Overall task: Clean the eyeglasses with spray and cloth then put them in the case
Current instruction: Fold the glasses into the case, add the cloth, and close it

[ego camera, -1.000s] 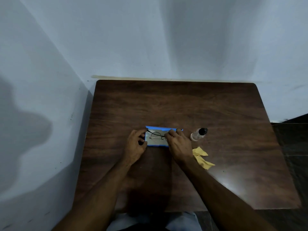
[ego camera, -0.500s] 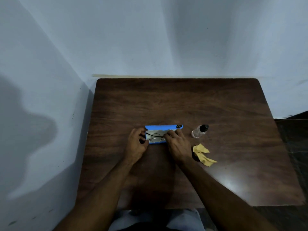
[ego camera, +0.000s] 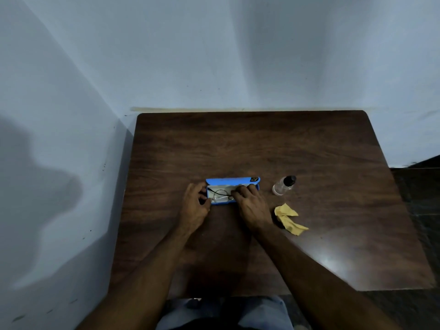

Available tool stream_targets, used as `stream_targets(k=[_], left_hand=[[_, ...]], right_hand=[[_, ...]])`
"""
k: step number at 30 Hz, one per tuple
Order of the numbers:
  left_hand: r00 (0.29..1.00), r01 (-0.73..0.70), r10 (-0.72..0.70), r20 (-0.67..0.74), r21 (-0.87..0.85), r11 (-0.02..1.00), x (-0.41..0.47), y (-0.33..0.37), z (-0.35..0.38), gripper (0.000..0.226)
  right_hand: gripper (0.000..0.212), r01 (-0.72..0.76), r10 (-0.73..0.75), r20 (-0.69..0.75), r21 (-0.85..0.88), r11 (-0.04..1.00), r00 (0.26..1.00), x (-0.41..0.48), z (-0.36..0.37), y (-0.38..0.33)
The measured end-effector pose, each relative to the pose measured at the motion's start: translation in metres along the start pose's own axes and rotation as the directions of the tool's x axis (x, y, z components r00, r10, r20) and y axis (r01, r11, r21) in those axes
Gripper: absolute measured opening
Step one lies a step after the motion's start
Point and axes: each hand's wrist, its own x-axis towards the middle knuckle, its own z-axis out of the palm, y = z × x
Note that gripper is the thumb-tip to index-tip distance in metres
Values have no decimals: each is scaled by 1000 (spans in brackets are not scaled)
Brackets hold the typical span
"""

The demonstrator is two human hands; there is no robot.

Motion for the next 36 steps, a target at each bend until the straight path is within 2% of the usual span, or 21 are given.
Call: stream_targets(k=[8,15,22,30,32,36], left_hand=[[997,-43,42,-68,-11,999,-1,2,1,46],[994,-43,41,-98,-17,999,-4,1,3,49],[991,-54,53,-122,-5,999,-7,1,4,49],[987,-44,44,-153,3,999,-12,4,4,54],[984,-42,41,-172,-1,999,-13,4,4,56],[978,-48,41,-205,-30,998,-16,6,5,55]], right_hand=[[50,11,-10,-29,33,999,1000,-1,-5,-4],[63,38,-38,-9,88,995,999,-6,-2,-2],[70,38,-40,31,68,997,999,-10,1,0],[76,31,-37,25,183,983,999,-28,3,5],[78,38,-38,-4,231,972,999,-37,4,6],[77,85,-43,-154,278,957,987,-57,14,14]])
